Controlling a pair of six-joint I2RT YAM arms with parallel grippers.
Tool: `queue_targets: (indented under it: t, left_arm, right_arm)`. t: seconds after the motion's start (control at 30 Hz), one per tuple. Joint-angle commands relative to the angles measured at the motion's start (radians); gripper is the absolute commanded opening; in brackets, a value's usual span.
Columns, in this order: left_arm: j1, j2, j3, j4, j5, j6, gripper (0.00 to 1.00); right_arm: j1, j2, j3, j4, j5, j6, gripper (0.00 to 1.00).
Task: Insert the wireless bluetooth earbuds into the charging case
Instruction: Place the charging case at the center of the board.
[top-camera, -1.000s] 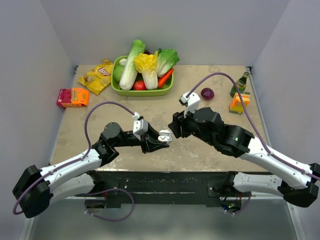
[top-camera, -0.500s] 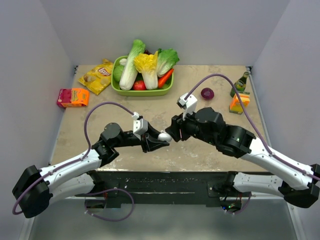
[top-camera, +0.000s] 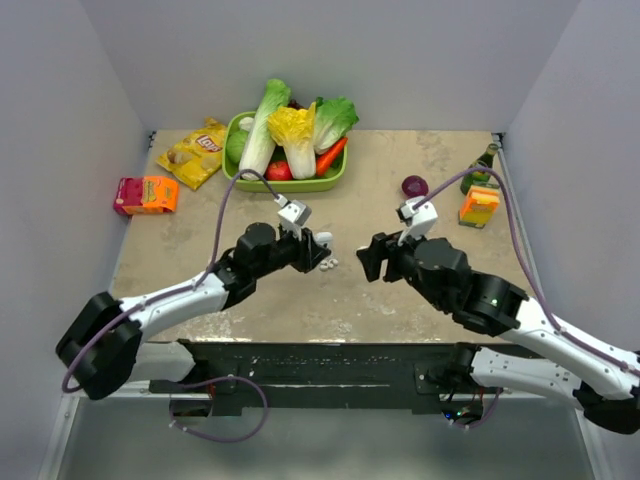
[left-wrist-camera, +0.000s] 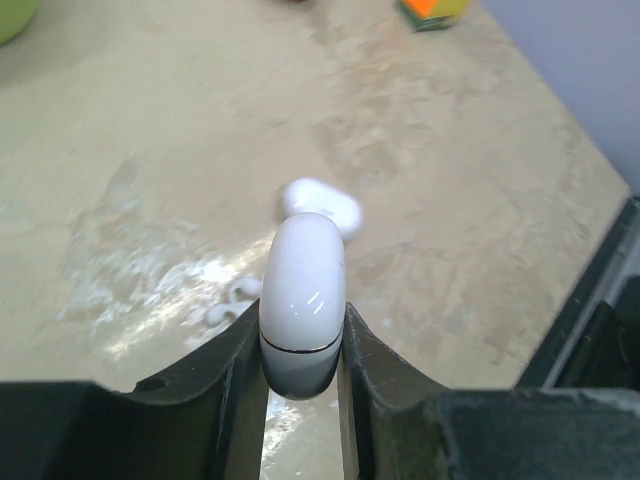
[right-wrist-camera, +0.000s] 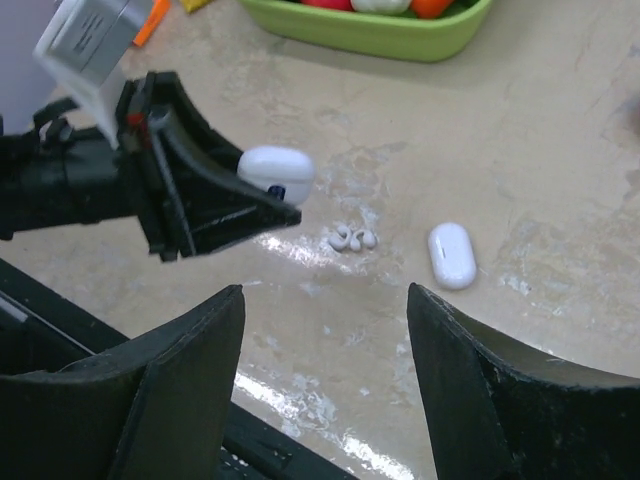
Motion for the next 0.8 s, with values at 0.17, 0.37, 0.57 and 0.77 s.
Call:
queue_targets:
  t: [0.17, 0.37, 0.57, 0.77]
  left_arm:
    - [0.207, 0.231, 0.016, 0.028, 0.019, -0.199, 0.00]
    - [0.299, 0.358, 0.032, 0.099, 0.131, -0.236, 0.02]
    - [0.337, 0.470, 0.048, 0.149, 0.222, -0.312, 0.20]
    - [0.354, 0.510, 0.046, 0.153, 0.257, -0.354, 0.32]
  right_arm:
    - [0.001, 0.024, -0.121, 0.130, -0.032, 0.049, 0.71]
    - [0.001, 0.052, -0.117, 0.142, -0.053, 0.039, 0.73]
    - [0.001, 0.058, -0.127, 0.159, -0.059, 0.031, 0.74]
    - [0.001, 0.052, -0.132, 0.156, -0.052, 0.025, 0.76]
